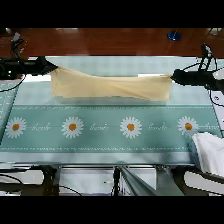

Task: Fold the shirts.

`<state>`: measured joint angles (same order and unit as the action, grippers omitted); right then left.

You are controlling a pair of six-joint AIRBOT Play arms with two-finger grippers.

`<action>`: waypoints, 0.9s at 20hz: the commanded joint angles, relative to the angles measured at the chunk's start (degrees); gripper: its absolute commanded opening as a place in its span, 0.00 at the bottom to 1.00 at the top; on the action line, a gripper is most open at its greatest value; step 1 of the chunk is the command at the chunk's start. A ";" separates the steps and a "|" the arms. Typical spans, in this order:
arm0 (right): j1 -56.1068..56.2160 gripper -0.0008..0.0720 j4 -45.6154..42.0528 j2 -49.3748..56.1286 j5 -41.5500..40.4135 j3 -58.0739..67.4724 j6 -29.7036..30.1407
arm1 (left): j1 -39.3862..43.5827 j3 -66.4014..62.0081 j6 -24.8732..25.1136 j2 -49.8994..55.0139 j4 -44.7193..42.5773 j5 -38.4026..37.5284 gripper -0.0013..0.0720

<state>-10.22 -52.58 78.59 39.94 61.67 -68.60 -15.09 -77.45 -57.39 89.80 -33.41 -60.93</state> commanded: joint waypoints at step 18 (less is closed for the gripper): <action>3.52 0.04 3.15 12.79 -11.10 1.25 0.61 | 0.59 -3.19 1.22 14.97 0.04 2.86 0.09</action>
<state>-7.73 -50.33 90.70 30.15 62.85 -68.07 -14.59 -80.64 -56.29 103.74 -33.32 -57.60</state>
